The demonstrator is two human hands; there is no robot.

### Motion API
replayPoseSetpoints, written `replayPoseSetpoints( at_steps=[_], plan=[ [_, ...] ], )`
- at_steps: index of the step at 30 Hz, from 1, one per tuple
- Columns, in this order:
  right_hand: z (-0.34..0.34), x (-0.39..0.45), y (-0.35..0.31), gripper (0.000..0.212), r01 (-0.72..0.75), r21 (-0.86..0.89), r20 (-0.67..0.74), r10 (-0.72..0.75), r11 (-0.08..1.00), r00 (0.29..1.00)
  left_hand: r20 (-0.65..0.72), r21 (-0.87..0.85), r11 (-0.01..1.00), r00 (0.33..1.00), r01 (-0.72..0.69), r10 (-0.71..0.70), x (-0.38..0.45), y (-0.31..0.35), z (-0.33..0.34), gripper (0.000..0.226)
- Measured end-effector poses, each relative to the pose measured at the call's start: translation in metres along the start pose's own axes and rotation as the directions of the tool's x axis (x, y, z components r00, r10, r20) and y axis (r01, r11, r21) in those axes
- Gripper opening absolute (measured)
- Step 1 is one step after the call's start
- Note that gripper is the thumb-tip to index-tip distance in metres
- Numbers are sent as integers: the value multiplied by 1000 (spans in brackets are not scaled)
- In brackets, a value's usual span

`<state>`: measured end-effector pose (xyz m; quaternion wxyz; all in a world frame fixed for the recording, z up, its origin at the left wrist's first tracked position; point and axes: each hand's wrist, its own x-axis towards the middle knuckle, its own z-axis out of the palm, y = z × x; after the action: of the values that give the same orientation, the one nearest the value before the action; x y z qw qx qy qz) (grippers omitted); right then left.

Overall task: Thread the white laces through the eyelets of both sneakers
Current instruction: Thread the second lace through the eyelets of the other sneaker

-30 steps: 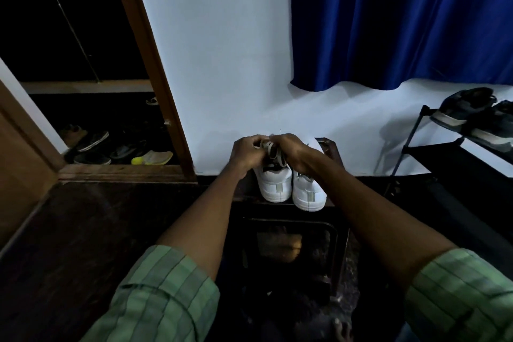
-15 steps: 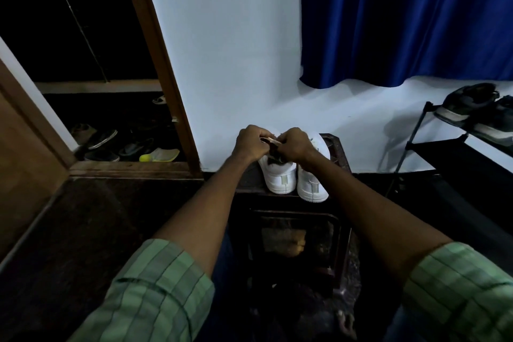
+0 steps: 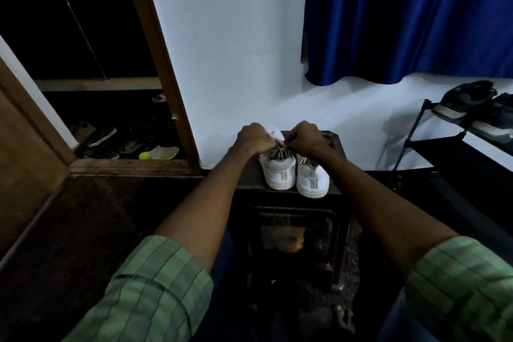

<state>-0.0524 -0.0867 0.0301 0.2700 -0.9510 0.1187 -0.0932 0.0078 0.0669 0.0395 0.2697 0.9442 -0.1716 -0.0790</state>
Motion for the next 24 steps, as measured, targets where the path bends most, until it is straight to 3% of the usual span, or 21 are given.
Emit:
replayPoseSetpoints(
  at_steps=[3,6,8,12,13,16,20,24],
  plan=[
    [5,-3,1,19,11,48,-3,-11,999,1000,117,-99,990,987,-98,109,9,-8,5,12],
    [11,-5,1,19,14,15,45,-15,1000,999,172,-129,986,976,-108,130,19,-18,13,23],
    [16,-4,-1,15,6,-5,-7,-6,1000,1000,62,-69,992,992,-106,110,9,-18,14,24],
    [25,-5,-3,3,-35,-52,-176,26,998,984,-245,-117,992,969,-40,10,-11,-16,23,24],
    [26,-4,-1,8,-58,-44,-179,49,997,983,-274,-145,989,961,-22,-18,-11,-17,26,25],
    [29,1,2,20,-124,4,-143,123,992,982,-263,-184,982,961,35,-84,-10,-19,33,42],
    [32,1,-1,6,-97,41,-116,101,994,988,-297,-180,984,953,3,-58,-9,-12,41,30],
    [35,0,-2,19,-21,68,-90,27,997,996,-297,-261,965,950,17,-97,-11,-15,43,25]
  ],
)
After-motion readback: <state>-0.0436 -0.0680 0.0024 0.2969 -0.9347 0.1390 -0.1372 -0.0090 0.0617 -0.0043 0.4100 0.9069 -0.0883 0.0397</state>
